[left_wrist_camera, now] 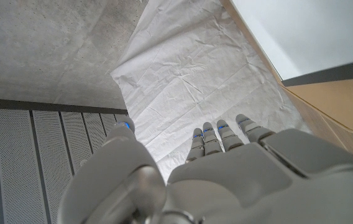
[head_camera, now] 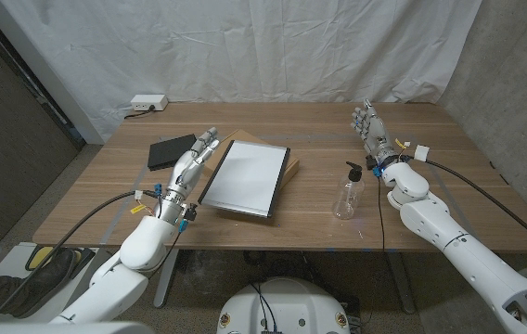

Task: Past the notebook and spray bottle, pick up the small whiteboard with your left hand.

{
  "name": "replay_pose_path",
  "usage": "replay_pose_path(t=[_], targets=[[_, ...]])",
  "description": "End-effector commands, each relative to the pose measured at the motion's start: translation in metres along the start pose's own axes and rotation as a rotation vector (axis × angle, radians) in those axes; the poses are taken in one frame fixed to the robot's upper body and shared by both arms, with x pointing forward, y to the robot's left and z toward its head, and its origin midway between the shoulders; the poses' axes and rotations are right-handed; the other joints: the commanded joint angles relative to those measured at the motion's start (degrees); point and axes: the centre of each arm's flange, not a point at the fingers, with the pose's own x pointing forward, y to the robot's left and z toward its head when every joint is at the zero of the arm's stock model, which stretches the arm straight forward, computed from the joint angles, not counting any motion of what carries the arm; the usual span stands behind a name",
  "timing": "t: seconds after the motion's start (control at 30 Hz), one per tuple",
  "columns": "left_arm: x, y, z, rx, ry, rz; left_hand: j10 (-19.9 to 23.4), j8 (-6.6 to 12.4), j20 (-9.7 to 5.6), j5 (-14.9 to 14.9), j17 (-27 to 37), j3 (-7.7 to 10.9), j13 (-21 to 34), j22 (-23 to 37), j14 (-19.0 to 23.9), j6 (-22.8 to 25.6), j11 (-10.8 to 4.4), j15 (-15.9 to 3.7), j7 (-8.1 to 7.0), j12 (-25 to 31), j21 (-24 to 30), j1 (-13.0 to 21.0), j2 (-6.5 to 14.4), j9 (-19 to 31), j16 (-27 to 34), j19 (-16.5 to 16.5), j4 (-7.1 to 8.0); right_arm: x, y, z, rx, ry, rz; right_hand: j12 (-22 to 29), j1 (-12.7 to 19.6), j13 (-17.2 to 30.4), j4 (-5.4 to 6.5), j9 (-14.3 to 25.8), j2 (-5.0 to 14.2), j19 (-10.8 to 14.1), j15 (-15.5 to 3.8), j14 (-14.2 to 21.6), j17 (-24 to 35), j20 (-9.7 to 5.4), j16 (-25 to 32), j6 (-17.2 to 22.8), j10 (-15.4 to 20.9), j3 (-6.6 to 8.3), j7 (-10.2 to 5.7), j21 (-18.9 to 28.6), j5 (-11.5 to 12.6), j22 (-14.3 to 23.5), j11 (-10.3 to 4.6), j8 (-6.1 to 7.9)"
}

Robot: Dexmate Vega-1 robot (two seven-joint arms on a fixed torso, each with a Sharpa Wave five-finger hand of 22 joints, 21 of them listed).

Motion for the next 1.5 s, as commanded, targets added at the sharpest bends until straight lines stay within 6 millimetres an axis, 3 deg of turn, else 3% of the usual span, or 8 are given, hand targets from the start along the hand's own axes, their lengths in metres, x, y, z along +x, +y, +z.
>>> replay_pose_path(t=[0.03,0.73,1.5], targets=[[-0.012,-0.004,-0.001,0.026,-0.012,-0.013,0.6,0.36,-3.24,-0.2,0.1,0.02,0.3,0.2,0.5,0.1,-0.14,-0.29,0.1,0.2,0.4,0.7,0.0,0.2,0.4,0.7,-0.4,0.005,0.006,0.006,-0.008,-0.018,0.004,0.5,0.4,0.1,-0.01,0.3,0.04,0.4,-0.17,0.6,0.3,-0.11,0.2,0.4,0.6,-0.13,-0.2,-0.2,0.1,0.2,0.03,0.07],[-0.047,-0.004,0.007,0.057,-0.006,0.016,1.0,0.44,-2.73,-0.2,0.1,-0.01,0.3,0.2,1.0,0.7,-0.11,-0.46,0.18,0.2,0.3,1.6,-0.1,0.2,0.4,1.1,-0.99,0.001,0.014,0.006,-0.003,-0.019,0.0,0.4,0.5,0.1,-0.1,0.3,0.09,0.6,-0.19,0.8,0.4,-0.12,0.2,0.6,0.5,-0.26,-0.24,-0.6,0.0,0.2,0.08,0.08],[-0.068,-0.011,0.008,0.109,-0.001,0.04,1.6,0.34,-2.34,0.0,0.1,0.08,0.3,0.1,1.7,0.8,-0.38,-0.5,0.18,0.1,0.3,3.5,-0.4,0.2,0.4,1.9,-2.15,-0.01,0.011,0.015,-0.022,-0.034,-0.01,0.4,0.5,0.1,-0.18,0.3,0.13,0.8,-0.2,0.9,0.4,-0.05,0.1,0.7,0.5,-0.39,-0.24,-1.0,0.0,0.3,0.06,0.06]])
